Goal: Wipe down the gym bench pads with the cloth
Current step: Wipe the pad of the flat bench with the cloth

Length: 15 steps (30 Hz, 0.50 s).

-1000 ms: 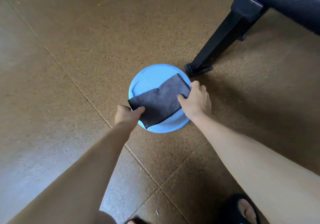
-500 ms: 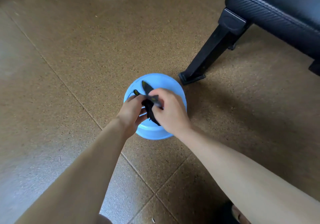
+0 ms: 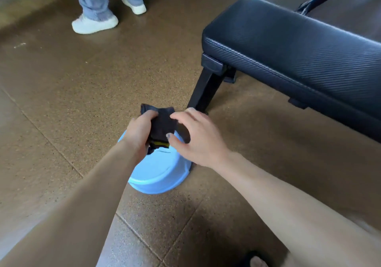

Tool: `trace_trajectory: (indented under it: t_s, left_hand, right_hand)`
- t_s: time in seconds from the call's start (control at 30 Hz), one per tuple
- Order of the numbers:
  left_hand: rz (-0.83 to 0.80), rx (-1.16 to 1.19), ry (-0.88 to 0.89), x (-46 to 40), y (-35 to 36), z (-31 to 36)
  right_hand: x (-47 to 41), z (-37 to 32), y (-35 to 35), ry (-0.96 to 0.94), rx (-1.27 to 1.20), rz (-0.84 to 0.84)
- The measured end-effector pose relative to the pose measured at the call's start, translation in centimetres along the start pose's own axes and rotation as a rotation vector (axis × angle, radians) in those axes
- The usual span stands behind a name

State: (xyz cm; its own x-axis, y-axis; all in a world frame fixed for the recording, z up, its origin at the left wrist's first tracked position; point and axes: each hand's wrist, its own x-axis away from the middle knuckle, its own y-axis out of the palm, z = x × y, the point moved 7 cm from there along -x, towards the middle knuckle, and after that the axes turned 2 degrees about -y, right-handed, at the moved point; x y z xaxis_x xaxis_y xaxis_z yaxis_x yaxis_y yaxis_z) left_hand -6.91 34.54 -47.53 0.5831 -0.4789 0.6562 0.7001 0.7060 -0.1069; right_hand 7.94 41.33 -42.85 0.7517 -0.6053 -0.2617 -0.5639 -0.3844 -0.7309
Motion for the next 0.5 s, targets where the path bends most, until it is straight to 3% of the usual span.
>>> trace_trajectory:
  t_s: [0.1,0.2,0.33,0.4,0.5]
  left_hand:
    - [0.011,-0.048,0.175,1.5,4.3,4.8]
    - [0.045,-0.359,0.501,3.9,10.1,10.5]
    - [0.188,-0.729,0.964,7.3,18.7,16.6]
    - [0.119,-0.937,1.151,8.0,23.7,17.4]
    - [-0.13,-1.285,1.117,6.7,30.3,14.6]
  right_hand:
    - [-1.4,4.7,-7.4,0.046,0.241,0.134]
    - [-3.4,9.9,-15.3,0.169,0.472,0.249]
    - [-3.9,17.1,-21.9,0.404,0.622,0.217]
    - [-2.9,20.3,-23.0,0.519,0.58,0.165]
    - [-2.2,22.3,-23.1,0.588,0.465,0.188]
